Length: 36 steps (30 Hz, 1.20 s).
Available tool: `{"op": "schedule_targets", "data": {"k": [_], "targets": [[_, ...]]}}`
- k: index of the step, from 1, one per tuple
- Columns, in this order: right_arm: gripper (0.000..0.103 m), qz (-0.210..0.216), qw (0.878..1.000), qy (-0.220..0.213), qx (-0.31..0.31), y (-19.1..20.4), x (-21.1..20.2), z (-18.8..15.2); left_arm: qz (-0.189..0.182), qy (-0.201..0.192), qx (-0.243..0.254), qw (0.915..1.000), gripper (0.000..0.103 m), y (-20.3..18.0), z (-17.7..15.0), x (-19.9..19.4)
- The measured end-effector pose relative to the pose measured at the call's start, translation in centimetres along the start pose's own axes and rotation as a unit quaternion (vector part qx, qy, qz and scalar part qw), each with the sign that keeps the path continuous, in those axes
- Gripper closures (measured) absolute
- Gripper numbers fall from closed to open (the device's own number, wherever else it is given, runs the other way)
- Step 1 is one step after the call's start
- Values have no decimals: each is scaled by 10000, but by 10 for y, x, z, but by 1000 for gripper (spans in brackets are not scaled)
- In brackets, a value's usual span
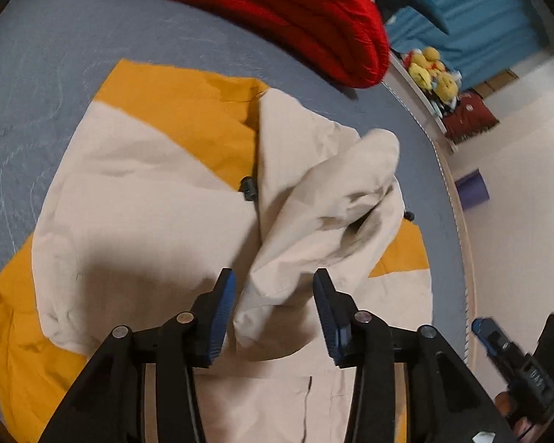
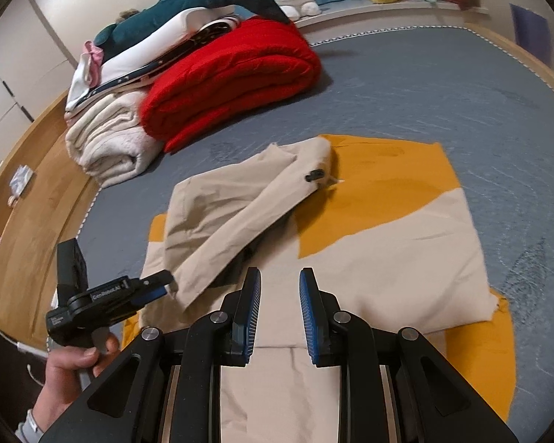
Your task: Fold large clothes
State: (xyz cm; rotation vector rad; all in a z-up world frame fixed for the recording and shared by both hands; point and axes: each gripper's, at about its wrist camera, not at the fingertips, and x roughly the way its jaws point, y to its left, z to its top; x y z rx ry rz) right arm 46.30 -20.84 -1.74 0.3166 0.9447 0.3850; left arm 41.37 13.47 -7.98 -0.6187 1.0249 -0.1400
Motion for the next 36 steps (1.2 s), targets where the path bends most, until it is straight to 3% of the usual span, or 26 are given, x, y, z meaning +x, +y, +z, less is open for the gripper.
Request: {"op": "schedule_targets", "data": {"k": [1,2,6,9,11,12,14,16,17,19,21,23,25,28,36], "targets": [[79,30,10000,4,-8,0,1,0,32,-6,98,9999,80,0,1,2],[78,58,10000,5,-20,1,2,0,90,-7,254,9996,100,-5,0,2],[77,96,10000,-1,23,0,3,0,49,-362,1294,9909,103,-54,-10,-22],[76,233,9996,-32,148,-3,3,2,-345,-452,2379,9696,103,-108,-37,-39],[74,294,9993,-105,227,-6,1,4,-643,33,2832,9569,102,-129,-60,-30],[73,331,9990,-139,282,-8,0,4,-673,513,3042,9488,101,-135,-77,-13],[62,380,9983,-163,401,-11,0,5,-373,1063,3195,9409,99,-135,-100,15],[55,429,9975,-121,543,-16,3,4,-129,1490,3002,9421,99,-126,-105,31],[54,440,9973,-62,584,-17,7,4,-176,1562,2689,9502,99,-117,-98,30],[53,461,9967,99,658,-19,16,2,-493,1357,2112,9667,94,-100,-77,15],[53,356,9960,317,759,-23,29,-2,-678,1014,1572,9800,76,-82,-56,-3],[53,254,9946,481,889,-28,38,-5,-486,684,1148,9898,70,-61,-40,-10],[53,70,9921,682,1048,-35,49,-10,-198,692,624,9954,70,-32,-30,-1],[53,-27,9870,886,1341,-48,63,-17,-434,985,-235,9939,70,3,-32,17],[56,254,9761,1017,1903,-61,84,-29,-834,1188,-933,9850,68,26,-42,42]]}}
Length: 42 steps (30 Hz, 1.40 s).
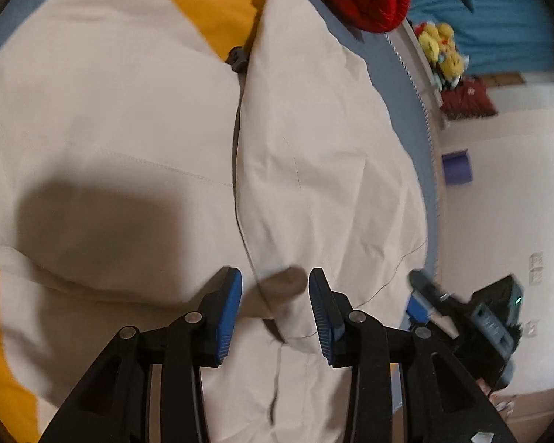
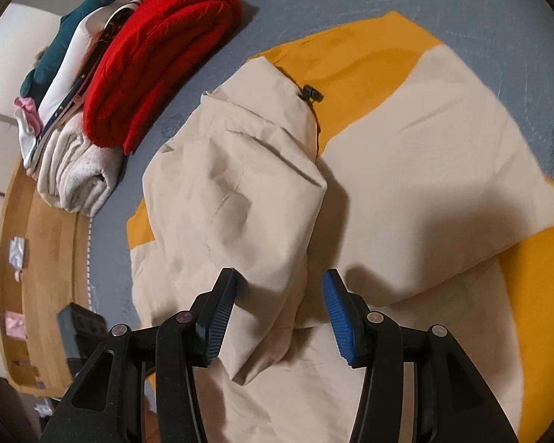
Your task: Fold large clothes
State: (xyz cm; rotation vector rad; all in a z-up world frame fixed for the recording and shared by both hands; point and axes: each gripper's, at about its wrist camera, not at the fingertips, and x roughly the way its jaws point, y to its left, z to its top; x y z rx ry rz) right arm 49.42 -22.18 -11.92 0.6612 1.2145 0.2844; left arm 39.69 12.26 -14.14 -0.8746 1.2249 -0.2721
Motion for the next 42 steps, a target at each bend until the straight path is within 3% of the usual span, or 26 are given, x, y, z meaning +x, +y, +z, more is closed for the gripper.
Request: {"op": "schedule_targets", "data": {"k": [2,5,10,11,12,13,17,20,22,25,27,29,31,33,34,37,40,41,42], "targets": [[86,164,9999,-1,44,2,2,-1,-155,-1,-159,9998,68,4,-3,5],[96,305,9995,-110,-53,9,-2,-2,-249,5,-280,9993,68,11,-5,6],[97,697,9973,-90,207,5,-6,-2,-380,5,-318,9988,73,16,-11,5],[97,702,9972,-108,227,3,-7,-1,-392,-3,-292,9988,82,13,-8,6],[98,690,9973,-116,238,2,-7,0,-408,-16,-240,9989,99,13,-8,5],[98,681,9973,-121,243,0,-7,1,-410,-61,-127,9991,102,9,-8,2],[100,694,9973,-171,168,2,-10,1,-269,-582,398,9971,103,-20,-4,-30],[100,1006,9946,-267,-15,12,-17,-2,-123,-1006,887,9909,103,-43,-5,-62],[100,1043,9942,-254,43,10,-15,-2,434,-861,985,9905,103,-38,-6,-60],[100,276,9991,141,306,-9,8,-6,1380,-288,700,9875,103,-5,-8,-26],[100,-324,9985,348,274,-19,25,-11,1459,-117,429,9883,103,7,-8,-17],[97,-469,9978,404,237,-19,29,-13,1460,-368,611,9867,103,-6,-7,-28],[93,-594,9976,339,78,-9,25,-12,1496,-878,1314,9760,103,-38,-8,-47],[87,-887,9958,95,-184,4,13,-9,1358,-1146,1824,9670,101,-58,-16,-55],[83,-994,9947,-75,-266,8,6,-10,1194,-1099,1986,9666,100,-62,-21,-52],[79,-1307,9869,-742,-579,25,-18,-11,881,-415,2138,9720,95,-57,-35,-19],[76,-1006,9853,-1042,-903,37,-25,-4,1465,243,2182,9645,86,-39,-44,20],[76,-723,9888,-893,-955,37,-19,0,1663,343,2145,9619,88,-30,-47,27],[76,-403,9935,-642,-853,32,-9,4,1589,262,2069,9650,88,-28,-45,22]]}}
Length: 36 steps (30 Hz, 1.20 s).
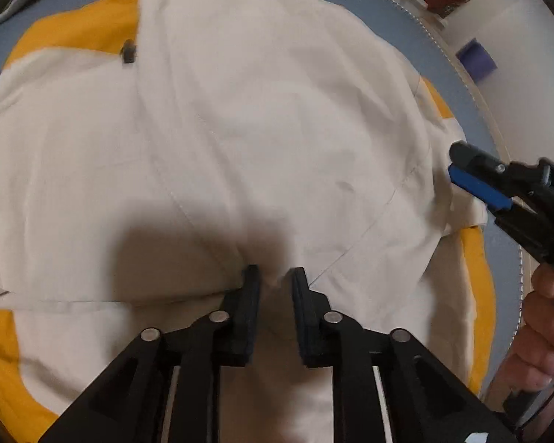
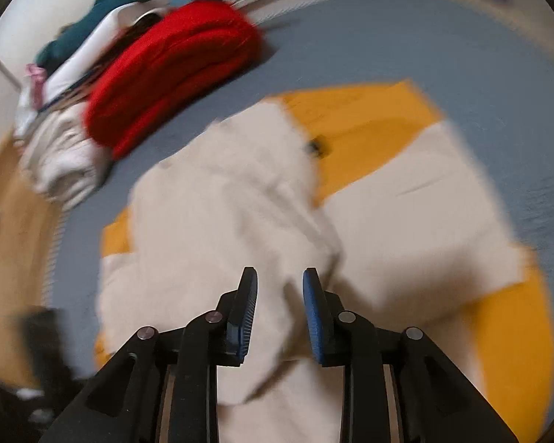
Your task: Fold large clothes
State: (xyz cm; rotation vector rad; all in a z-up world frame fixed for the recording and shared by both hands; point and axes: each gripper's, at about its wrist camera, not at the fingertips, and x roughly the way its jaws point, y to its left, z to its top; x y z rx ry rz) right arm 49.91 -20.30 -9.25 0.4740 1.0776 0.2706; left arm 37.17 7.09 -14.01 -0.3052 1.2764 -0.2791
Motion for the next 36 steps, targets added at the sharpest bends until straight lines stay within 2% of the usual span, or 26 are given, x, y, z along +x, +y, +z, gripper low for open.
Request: {"op": "schedule_targets", "data": {"k": [1,3,6,8,10,11,12,14,16,17,19,22,24,28,30,32,36], "targets": [[75,69,9998,150,115,-5,7,0,-61,30,-132,9999,88,2,2,-5],[75,-145,9983,477,294,-19,25,0,-226,-136,-140,9996,87,5,2,-24],[75,-644,9948,659,426,-33,33,-4,-31,-371,76,9993,85,5,6,-38],[75,-786,9945,578,372,-32,28,-3,132,-369,-47,9992,84,14,7,-36],[75,-1031,9941,285,148,-20,17,-3,268,-375,-348,9983,85,25,6,-35],[75,-1095,9939,109,29,-12,11,-4,222,-427,-469,9977,85,28,14,-40],[75,-1102,9939,-12,-80,-5,6,-6,193,-467,-512,9974,85,31,14,-44],[75,-789,9959,-85,-435,15,3,-10,242,-572,-476,9969,85,30,14,-53],[75,-436,9959,231,-763,30,15,-19,317,-680,-395,9964,85,27,16,-62],[75,-423,9942,509,-847,32,26,-26,341,-705,-379,9962,85,28,15,-65],[75,-787,9891,966,-781,22,46,-37,412,-745,-377,9957,85,26,15,-73],[75,-854,9906,929,-525,11,41,-39,561,-1017,-338,9927,85,21,15,-97],[75,-1103,9889,657,-746,19,20,-35,606,-1300,-182,9895,85,17,11,-120],[75,-1059,9872,-251,-1168,39,-51,-31,944,-2041,309,9739,84,5,-19,-171],[75,-1038,9802,-892,-1429,51,-101,-35,921,-2230,366,9698,84,2,-38,-197],[75,-1064,9677,-1575,-1656,56,-161,-44,830,-2407,290,9666,85,3,-62,-227],[75,-1008,9499,-2307,-1854,61,-257,-71,616,-2564,217,9644,85,4,-119,-274]]}}
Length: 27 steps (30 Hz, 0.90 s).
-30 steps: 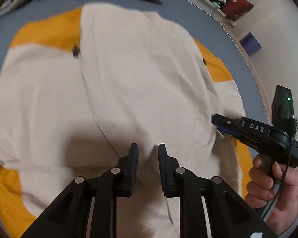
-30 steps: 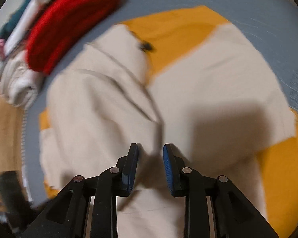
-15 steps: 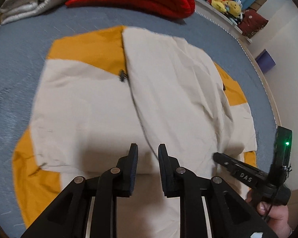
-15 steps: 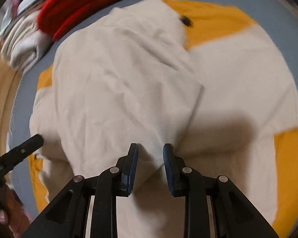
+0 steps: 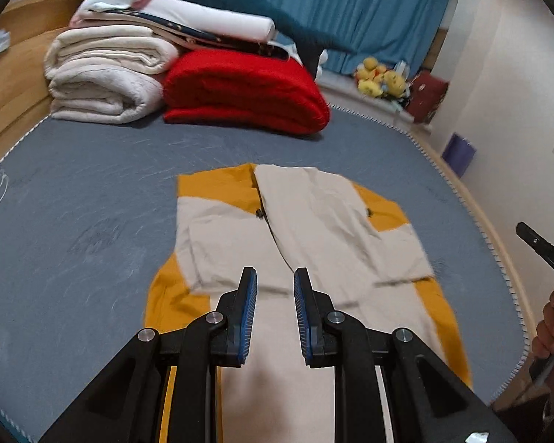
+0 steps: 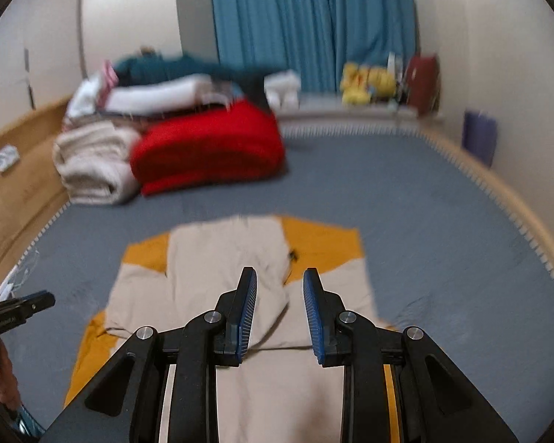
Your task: Fold large clothes
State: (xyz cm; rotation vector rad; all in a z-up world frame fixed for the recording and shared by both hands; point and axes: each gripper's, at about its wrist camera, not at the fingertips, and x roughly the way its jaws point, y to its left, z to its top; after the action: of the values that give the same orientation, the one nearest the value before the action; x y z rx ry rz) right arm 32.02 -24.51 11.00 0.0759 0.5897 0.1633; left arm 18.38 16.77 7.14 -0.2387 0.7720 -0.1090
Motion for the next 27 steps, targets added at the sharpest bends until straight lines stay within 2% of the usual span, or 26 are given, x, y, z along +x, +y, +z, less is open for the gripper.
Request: {"op": "schedule_targets", "data": {"k": [3,6,8,10,11,13,14,15,17,19,22,24,25,27], "targets": [[75,93,9998,-187,68,-23,-70,-12,44,-43,227,9997,84,5,-37,-47],[74,-57,9997,-144,184,-52,-122,-39,171,3,334,9993,85,20,-80,-77],[74,-200,9989,24,429,-75,-145,-67,240,178,128,9995,85,39,-113,-81],[74,-385,9970,146,655,-96,-158,-98,641,734,-369,9946,93,63,-138,-69],[74,-480,9960,181,733,-107,-162,-116,551,786,-618,9935,94,71,-142,-68],[74,-739,9932,398,804,-123,-160,-147,406,888,-1088,9892,94,85,-146,-68],[74,-889,9885,776,947,-134,-153,-160,427,924,-1161,9880,94,88,-146,-69],[74,-770,9850,925,1236,-147,-152,-167,416,948,-1190,9875,94,88,-146,-70],[74,-840,9814,870,1489,-161,-155,-170,324,1032,-1278,9859,94,91,-147,-67],[74,-987,9806,878,1447,-166,-153,-170,311,1121,-1348,9840,94,96,-153,-57],[74,-810,9770,1233,1540,-169,-135,-180,356,1331,-1497,9791,94,109,-172,-34],[74,-613,9702,1666,1651,-172,-115,-193,593,1878,-1697,9656,94,120,-184,-10],[74,-555,9653,1922,1680,-172,-102,-202,571,1980,-1727,9632,94,124,-187,-3],[74,-743,9535,2492,1525,-171,-78,-221,750,2151,-1639,9598,92,127,-190,6]]}}
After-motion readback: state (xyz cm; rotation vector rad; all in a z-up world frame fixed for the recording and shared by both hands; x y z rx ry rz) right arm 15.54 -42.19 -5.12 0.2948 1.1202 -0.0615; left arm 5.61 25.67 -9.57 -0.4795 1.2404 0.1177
